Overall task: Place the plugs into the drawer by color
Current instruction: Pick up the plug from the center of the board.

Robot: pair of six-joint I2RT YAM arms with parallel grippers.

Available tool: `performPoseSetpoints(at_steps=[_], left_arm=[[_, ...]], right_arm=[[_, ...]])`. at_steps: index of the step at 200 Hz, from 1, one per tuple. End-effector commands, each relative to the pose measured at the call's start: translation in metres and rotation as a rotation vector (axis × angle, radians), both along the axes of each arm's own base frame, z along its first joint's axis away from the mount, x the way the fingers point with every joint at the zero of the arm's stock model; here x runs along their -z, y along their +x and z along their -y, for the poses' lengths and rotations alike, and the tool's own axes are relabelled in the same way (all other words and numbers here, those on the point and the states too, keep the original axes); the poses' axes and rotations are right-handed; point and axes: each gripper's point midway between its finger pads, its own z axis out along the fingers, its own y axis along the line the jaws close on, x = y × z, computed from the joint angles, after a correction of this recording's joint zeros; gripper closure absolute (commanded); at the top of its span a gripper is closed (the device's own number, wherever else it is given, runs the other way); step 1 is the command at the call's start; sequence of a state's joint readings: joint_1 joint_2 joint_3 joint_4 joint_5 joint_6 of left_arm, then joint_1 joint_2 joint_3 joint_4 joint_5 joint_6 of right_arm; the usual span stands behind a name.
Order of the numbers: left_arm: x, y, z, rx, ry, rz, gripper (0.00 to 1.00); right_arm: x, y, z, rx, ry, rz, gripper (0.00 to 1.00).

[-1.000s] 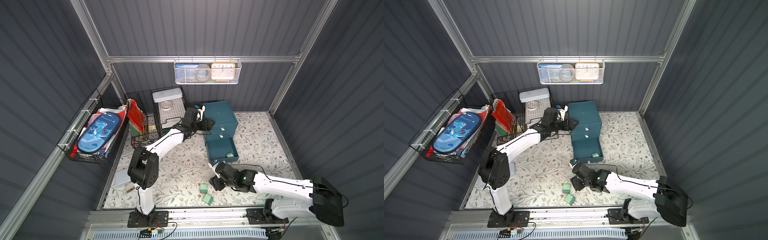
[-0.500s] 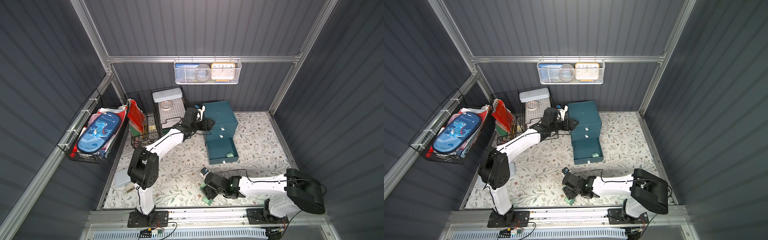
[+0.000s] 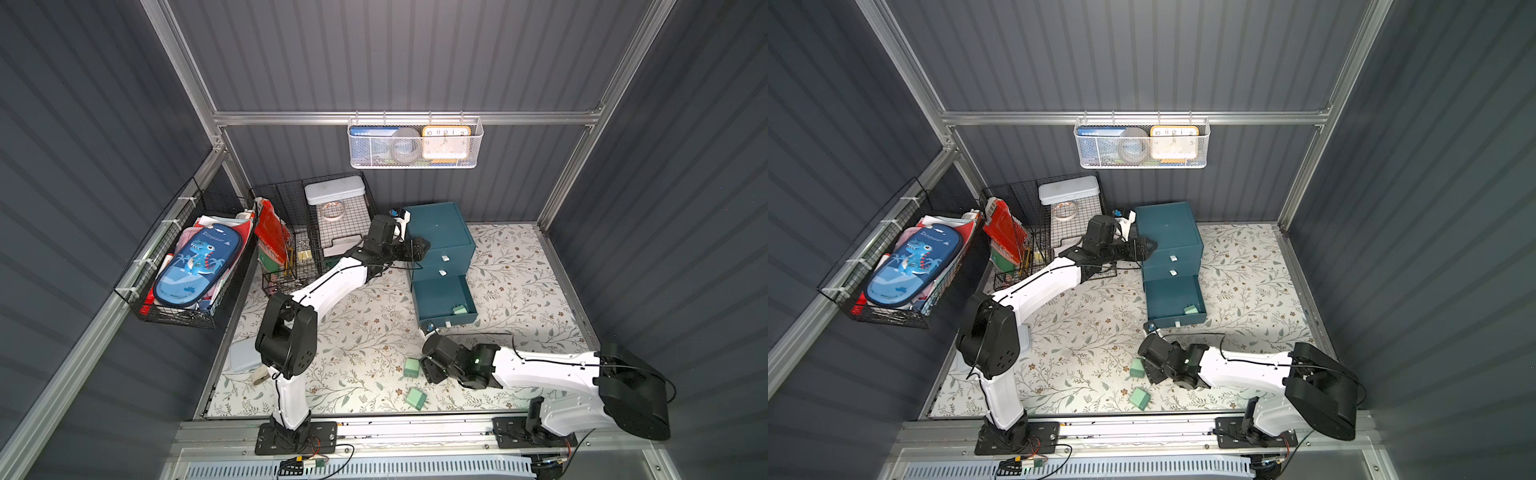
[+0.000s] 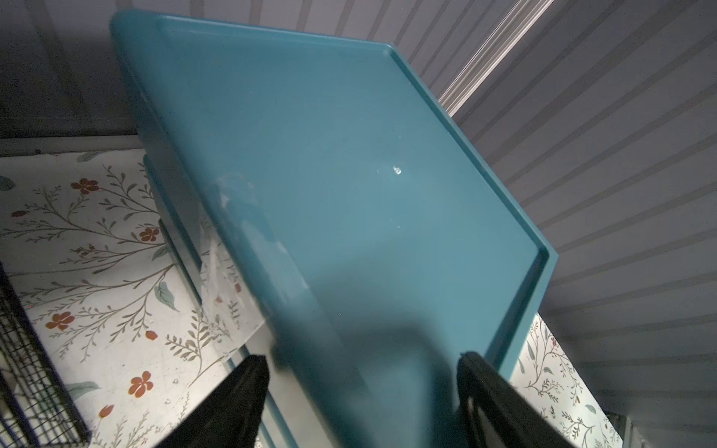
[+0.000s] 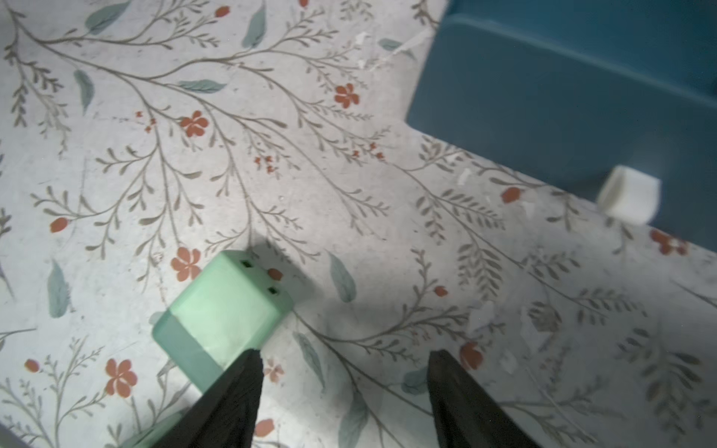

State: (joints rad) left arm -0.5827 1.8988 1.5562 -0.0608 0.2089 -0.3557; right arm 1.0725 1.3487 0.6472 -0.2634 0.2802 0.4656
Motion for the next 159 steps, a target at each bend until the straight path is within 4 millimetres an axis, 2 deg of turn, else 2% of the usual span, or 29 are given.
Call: performPoseSetpoints(at_steps=[1,24,35,56,75,137,159], left_arm=[[0.064,-0.026,-0.014,0.027,0.162,-0.167,0.19],[0.064,-0.026,-0.013,0.028,0.161,-0.167,0.19],[0.064,-0.026,-0.013,0.029,0.16,-0.166,0.19],[0.064,-0.028,-0.014,0.03,0.16,-0.167,0.19],[0.065,-0.028,-0.014,0.031,0.159,-0.168,0.19],[0.06,-0.028,-0.014,0.029,0.153,-0.158,0.19],[0.059,-0.027,-0.014,0.029,0.152,-0.157,0.19]], right_arm=[[-0.009,0.001,0.002,0.111,0.023,-0.03,0.32],[-0.011,0.0,-0.02,0.237,0.087,-0.105,0.26],[-0.008,-0.003,-0.032,0.242,0.083,-0.125,0.23],[-0.01,-0.005,-0.038,0.26,0.016,-0.106,0.2],[-0.008,-0.009,-0.05,0.234,0.035,-0.126,0.18],[0.019,-0.014,-0.049,0.247,-0.07,-0.174,0.17],[0.019,-0.014,-0.044,0.254,-0.077,-0.177,0.18]])
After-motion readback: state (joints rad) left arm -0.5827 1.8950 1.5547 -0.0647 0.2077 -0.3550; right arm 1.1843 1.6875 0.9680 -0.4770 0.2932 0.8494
